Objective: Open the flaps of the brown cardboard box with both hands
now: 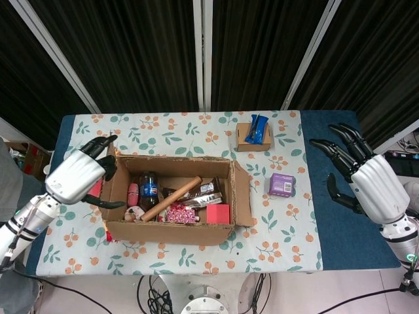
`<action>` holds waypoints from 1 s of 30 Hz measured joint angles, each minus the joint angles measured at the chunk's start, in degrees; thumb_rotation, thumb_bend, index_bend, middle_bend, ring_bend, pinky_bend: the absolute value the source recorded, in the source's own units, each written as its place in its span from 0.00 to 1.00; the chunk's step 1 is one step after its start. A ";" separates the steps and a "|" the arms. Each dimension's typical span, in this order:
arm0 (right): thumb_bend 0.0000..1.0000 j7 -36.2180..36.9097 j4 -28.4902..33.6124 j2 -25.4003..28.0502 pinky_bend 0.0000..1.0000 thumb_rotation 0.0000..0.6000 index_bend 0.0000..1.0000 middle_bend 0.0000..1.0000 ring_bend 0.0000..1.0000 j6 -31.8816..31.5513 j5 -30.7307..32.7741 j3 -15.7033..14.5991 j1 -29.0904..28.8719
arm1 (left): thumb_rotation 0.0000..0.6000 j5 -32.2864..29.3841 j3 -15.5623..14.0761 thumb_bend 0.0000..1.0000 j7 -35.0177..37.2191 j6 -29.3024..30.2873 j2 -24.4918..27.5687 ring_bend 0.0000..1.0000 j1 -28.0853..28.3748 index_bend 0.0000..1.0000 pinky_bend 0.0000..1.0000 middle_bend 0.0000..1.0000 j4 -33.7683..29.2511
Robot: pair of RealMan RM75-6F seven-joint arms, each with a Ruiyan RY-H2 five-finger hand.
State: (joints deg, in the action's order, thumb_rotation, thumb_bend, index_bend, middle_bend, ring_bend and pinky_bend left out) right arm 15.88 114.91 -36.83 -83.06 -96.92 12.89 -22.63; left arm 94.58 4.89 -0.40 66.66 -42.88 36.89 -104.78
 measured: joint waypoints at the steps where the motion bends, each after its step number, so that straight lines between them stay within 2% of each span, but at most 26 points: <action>1: 0.66 -0.08 -0.01 -0.06 0.00 1.00 0.09 0.19 0.00 0.09 0.04 0.01 -0.03 | 0.04 -0.46 -0.04 0.00 0.99 0.30 0.52 0.06 -0.51 0.63 0.16 0.47 -0.08; 7: 0.66 -0.91 -0.08 -0.92 0.00 1.00 0.08 0.18 0.00 1.31 0.41 0.05 -0.48 | 0.01 -3.95 -0.20 0.00 6.67 2.53 3.61 0.07 -4.49 0.63 0.16 0.47 0.41; 12: 0.66 -1.19 -0.03 -1.29 0.00 1.00 0.08 0.18 0.00 1.49 0.26 -0.03 -0.46 | 0.00 -6.35 -0.55 0.00 8.79 3.50 3.58 0.07 -7.22 0.63 0.16 0.46 2.73; 15: 0.66 -1.77 -0.18 -1.15 0.00 1.00 0.08 0.16 0.00 1.04 -0.21 -0.59 0.37 | 0.00 -7.30 -0.68 0.00 9.49 5.24 2.86 0.07 -9.00 0.58 0.16 0.42 3.65; 17: 0.66 -2.81 -0.34 -1.03 0.00 1.00 0.05 0.11 0.00 0.89 -0.40 -1.23 1.14 | 0.01 -8.14 -0.84 0.00 9.51 6.62 2.27 0.08 -10.48 0.43 0.16 0.33 3.99; 19: 0.65 -5.17 -0.56 -0.93 0.00 1.00 0.01 0.04 0.00 0.96 -0.27 -2.20 2.26 | 0.12 -9.61 -1.33 0.00 8.92 7.58 1.63 0.08 -12.47 0.23 0.16 0.22 3.96; 20: 0.64 -6.72 -0.67 -0.95 0.00 1.00 0.00 0.01 0.00 1.04 -0.03 -2.75 2.89 | 0.21 -10.27 -1.67 0.00 8.77 7.82 1.32 0.07 -13.45 0.12 0.16 0.15 3.79; 22: 0.58 -11.57 -1.16 -1.44 0.00 1.00 0.00 0.00 0.00 0.92 0.87 -4.18 4.82 | 0.34 -11.39 -2.53 0.00 8.86 8.91 0.28 0.06 -15.91 0.04 0.16 0.07 3.54; 24: 0.50 -17.32 -2.41 -3.04 0.00 1.00 0.00 0.00 0.00 -0.01 2.17 -5.83 7.59 | 0.39 -11.69 -3.37 0.00 9.17 11.03 -1.40 0.05 -18.51 0.02 0.16 0.04 3.81; 27: 0.38 -23.86 -6.75 -8.06 0.00 1.00 0.00 0.00 0.00 -2.83 4.96 -8.06 12.60 | 0.38 -11.38 -4.55 0.00 9.35 15.07 -4.90 0.03 -22.27 0.01 0.16 0.02 5.61; 28: 0.30 -24.83 -8.56 -9.87 0.00 1.00 0.00 0.00 0.00 -3.66 6.06 -8.67 14.08 | 0.36 -11.22 -4.91 0.00 9.36 16.30 -6.06 0.03 -23.35 0.00 0.16 0.02 6.47; 30: 0.21 -25.11 -13.13 -13.70 0.00 1.00 0.00 0.00 0.00 -5.20 8.55 -9.89 17.11 | 0.34 -10.83 -5.66 0.00 9.24 18.48 -8.28 0.03 -25.53 0.00 0.16 0.01 8.69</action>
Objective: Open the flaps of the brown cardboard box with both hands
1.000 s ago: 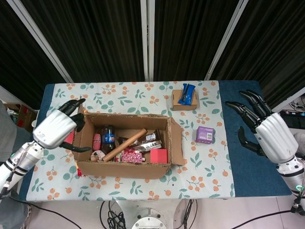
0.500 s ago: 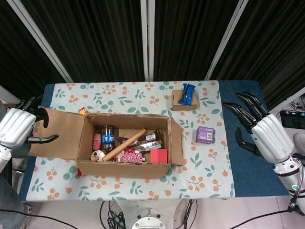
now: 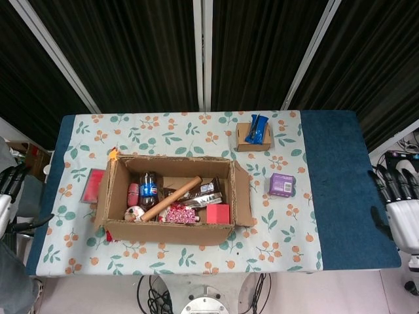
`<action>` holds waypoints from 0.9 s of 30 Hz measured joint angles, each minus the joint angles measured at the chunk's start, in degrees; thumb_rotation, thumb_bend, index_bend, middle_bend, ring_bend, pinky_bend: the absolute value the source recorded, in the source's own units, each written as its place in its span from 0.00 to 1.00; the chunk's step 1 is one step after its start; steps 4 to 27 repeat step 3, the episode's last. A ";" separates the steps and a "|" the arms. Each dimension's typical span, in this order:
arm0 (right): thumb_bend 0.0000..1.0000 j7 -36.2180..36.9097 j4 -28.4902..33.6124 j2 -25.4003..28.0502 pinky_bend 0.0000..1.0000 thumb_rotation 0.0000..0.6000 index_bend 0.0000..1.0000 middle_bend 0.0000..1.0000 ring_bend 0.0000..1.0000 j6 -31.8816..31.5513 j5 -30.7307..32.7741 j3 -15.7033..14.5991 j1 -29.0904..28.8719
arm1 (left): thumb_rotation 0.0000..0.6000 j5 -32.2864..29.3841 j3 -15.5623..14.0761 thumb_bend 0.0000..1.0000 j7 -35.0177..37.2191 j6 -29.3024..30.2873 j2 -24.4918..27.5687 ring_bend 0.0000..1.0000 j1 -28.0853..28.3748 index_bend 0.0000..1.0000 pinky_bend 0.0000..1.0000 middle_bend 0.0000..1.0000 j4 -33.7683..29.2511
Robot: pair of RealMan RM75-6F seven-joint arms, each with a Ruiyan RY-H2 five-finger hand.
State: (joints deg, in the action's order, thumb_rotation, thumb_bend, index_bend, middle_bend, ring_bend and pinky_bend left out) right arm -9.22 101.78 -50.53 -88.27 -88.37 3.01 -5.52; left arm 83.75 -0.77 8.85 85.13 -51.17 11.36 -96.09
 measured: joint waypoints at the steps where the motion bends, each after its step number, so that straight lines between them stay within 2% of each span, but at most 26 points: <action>1: 0.18 0.63 -1.99 -1.43 0.00 1.00 0.00 0.00 0.00 -0.50 0.89 -0.43 1.06 | 0.34 0.18 -0.27 0.00 -0.20 0.67 -0.77 0.03 -0.73 0.00 0.16 0.01 0.91; 3: 0.18 3.16 -6.50 -4.66 0.00 1.00 0.00 0.00 0.00 -1.43 2.85 -1.26 3.25 | 0.33 0.60 -0.69 0.00 -0.97 1.89 -2.43 0.03 -2.07 0.00 0.16 0.01 2.68; 27: 0.18 3.16 -6.50 -4.66 0.00 1.00 0.00 0.00 0.00 -1.43 2.85 -1.26 3.25 | 0.33 0.60 -0.69 0.00 -0.97 1.89 -2.43 0.03 -2.07 0.00 0.16 0.01 2.68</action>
